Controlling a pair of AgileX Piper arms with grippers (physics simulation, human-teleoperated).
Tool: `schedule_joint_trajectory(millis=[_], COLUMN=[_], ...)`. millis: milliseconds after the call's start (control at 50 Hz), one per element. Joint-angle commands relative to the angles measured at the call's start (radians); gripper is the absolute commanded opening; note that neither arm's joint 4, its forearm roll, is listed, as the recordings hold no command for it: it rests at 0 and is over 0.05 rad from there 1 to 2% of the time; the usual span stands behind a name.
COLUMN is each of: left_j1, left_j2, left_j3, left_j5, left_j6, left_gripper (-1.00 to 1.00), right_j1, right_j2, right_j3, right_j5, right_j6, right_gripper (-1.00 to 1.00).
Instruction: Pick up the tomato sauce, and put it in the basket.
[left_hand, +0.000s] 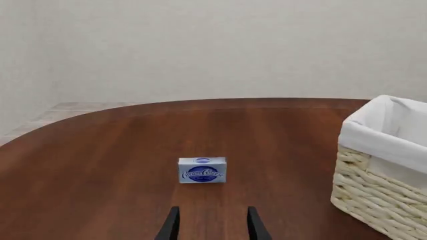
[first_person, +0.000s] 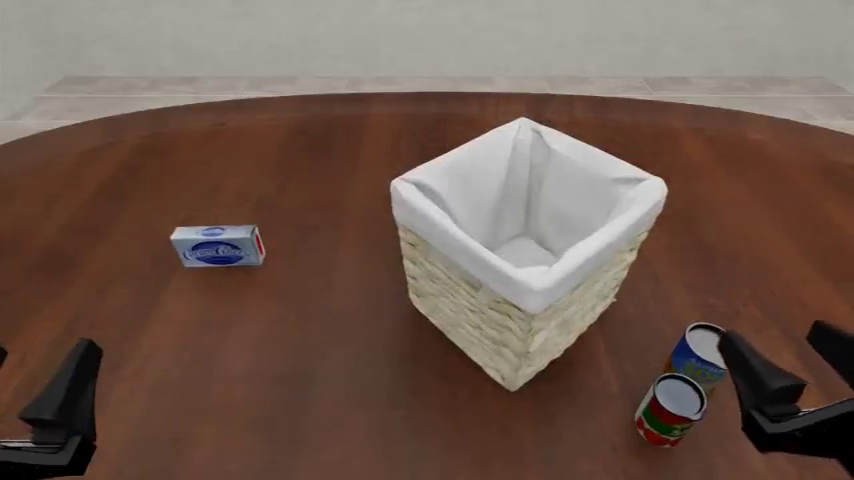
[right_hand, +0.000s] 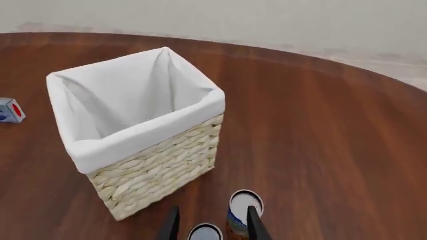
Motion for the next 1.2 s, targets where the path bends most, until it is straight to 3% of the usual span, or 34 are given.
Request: schedule_joint_trajectory(millis=[20, 120, 280, 380, 420, 640, 1200], left_j1=[0.0, 0.0, 0.0, 0.0, 0.0, 0.0, 0.0], left_j2=[0.0, 0.0, 0.0, 0.0, 0.0, 0.0, 0.0], left_j3=[0.0, 0.0, 0.0, 0.0, 0.0, 0.0, 0.0], left_j5=[0.0, 0.0, 0.0, 0.0, 0.0, 0.0, 0.0], left_j6=[0.0, 0.0, 0.0, 0.0, 0.0, 0.0, 0.0], left_gripper=[1.0, 1.0, 1.0, 1.0, 1.0, 1.0, 1.0], right_j1=[0.046, 0.036, 0.004, 0.0, -0.01, -0.002, 0.018], right_j2=[0.146, 0.209, 0.246, 0.272, 0.281, 0.281, 0.339], right_j3=[-0.075, -0.082, -0.139, -0.175, -0.173, -0.18, -0.06], right_j5=[0.103, 0.108, 0.213, 0.259, 0.265, 0.319, 0.181], right_j6=[-0.006, -0.012, -0.046, -0.04, -0.068, -0.06, -0.002], right_gripper=[1.0, 1.0, 1.0, 1.0, 1.0, 1.0, 1.0])
